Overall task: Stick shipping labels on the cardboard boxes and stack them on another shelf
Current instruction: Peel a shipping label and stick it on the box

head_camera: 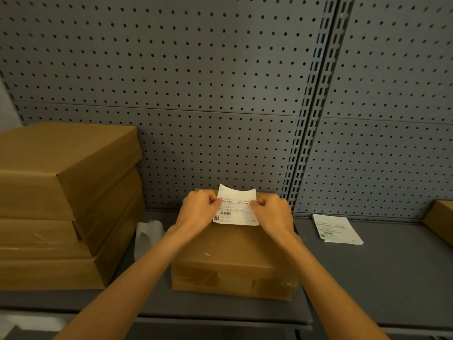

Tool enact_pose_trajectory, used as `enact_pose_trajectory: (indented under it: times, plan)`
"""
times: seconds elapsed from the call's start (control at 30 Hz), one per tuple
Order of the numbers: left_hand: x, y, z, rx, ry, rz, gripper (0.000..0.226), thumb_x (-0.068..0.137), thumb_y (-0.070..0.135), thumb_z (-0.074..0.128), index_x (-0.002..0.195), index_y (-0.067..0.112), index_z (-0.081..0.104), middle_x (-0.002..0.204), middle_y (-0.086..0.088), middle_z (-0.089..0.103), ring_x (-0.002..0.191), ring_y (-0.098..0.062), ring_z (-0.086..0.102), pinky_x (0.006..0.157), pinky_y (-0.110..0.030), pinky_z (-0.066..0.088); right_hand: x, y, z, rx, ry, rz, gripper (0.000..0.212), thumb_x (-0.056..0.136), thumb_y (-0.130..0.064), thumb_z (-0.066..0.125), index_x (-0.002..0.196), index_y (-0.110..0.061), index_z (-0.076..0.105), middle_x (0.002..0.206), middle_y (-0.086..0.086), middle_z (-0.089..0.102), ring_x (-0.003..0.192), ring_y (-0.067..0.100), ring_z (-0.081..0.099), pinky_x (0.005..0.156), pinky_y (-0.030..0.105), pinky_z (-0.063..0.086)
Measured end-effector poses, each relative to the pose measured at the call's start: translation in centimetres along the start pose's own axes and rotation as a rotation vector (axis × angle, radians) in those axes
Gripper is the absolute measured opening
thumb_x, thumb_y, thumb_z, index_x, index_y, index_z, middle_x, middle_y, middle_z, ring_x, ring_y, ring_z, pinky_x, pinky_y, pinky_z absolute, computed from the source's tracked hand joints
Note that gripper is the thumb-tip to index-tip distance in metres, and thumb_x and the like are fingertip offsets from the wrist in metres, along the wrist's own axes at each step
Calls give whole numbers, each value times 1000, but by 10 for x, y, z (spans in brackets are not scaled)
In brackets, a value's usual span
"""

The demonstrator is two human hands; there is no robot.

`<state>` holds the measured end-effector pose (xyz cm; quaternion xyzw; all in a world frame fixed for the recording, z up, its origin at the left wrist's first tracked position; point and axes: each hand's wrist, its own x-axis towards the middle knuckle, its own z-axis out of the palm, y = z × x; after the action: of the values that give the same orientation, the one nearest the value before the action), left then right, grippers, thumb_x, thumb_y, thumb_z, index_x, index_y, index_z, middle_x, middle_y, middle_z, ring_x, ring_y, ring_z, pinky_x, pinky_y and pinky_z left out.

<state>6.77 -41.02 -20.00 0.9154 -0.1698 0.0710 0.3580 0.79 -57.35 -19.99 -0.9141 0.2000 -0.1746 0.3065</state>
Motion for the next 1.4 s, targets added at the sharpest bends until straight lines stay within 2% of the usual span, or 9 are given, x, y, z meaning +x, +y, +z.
enact_pose_trajectory:
  times: [0.1, 0.37, 0.53, 0.73, 0.9, 1.1, 1.2, 1.3, 1.4]
  plan:
    - [-2, -2, 6, 76, -19, 11, 25, 92, 30, 56, 73, 15, 63, 72, 1, 68, 65, -15, 64, 66, -35, 56, -1, 6, 4, -76, -6, 13, 42, 93, -29, 54, 55, -13, 45, 56, 0, 47, 53, 18, 45, 47, 24, 33]
    - [-4, -5, 15, 195, -48, 56, 23, 92, 31, 57, 74, 17, 59, 63, 5, 58, 58, -12, 56, 59, -27, 50, -3, 16, 12, -158, -25, -54, 36, 92, -31, 55, 61, -13, 49, 63, 2, 53, 62, 23, 54, 53, 28, 41]
    - [-6, -6, 17, 236, -30, 116, 23, 93, 29, 56, 73, 18, 53, 56, 11, 47, 53, -7, 48, 49, -19, 38, -5, 17, 17, -216, -15, -89, 39, 92, -30, 54, 58, -18, 39, 62, 1, 49, 62, 24, 53, 53, 30, 40]
    - [-9, -7, 18, 276, -8, 144, 22, 93, 29, 56, 74, 18, 52, 61, 9, 47, 58, -10, 50, 51, -22, 36, -6, 18, 19, -243, 4, -134, 29, 93, -30, 53, 70, -13, 49, 66, 2, 52, 62, 23, 54, 53, 31, 42]
    - [-10, -8, 20, 294, 5, 135, 23, 92, 31, 56, 74, 17, 52, 74, 2, 58, 68, -18, 57, 58, -30, 44, -6, 18, 20, -272, 5, -144, 32, 93, -32, 52, 67, -16, 45, 65, 0, 49, 60, 20, 51, 51, 28, 40]
    - [-12, -4, 15, 300, 25, 121, 26, 92, 34, 57, 101, 10, 54, 93, -4, 62, 73, -14, 51, 58, -23, 38, -5, 20, 15, -272, 29, -95, 34, 91, -39, 57, 72, -11, 48, 68, 4, 52, 64, 24, 53, 56, 29, 42]
    - [-13, -5, 14, 273, 39, 160, 24, 93, 31, 56, 106, 12, 53, 99, -2, 62, 79, -14, 53, 63, -22, 41, -8, 19, 12, -292, 62, -198, 27, 93, -35, 55, 97, -9, 53, 89, 7, 61, 83, 26, 60, 62, 31, 44]
    - [-11, -8, 18, 270, 6, 293, 25, 96, 24, 50, 119, 14, 55, 116, -3, 60, 105, -16, 53, 86, -27, 45, -12, 21, 12, -377, 83, -496, 27, 96, -34, 48, 109, -12, 55, 109, 6, 61, 101, 25, 57, 81, 34, 43]
    - [-10, -10, 24, 315, -153, 388, 41, 101, 22, 36, 141, 13, 40, 146, -4, 41, 135, -18, 35, 110, -31, 30, -10, 22, 14, -418, -148, -600, 46, 102, -34, 33, 145, -17, 35, 150, 0, 38, 139, 19, 33, 112, 36, 24]
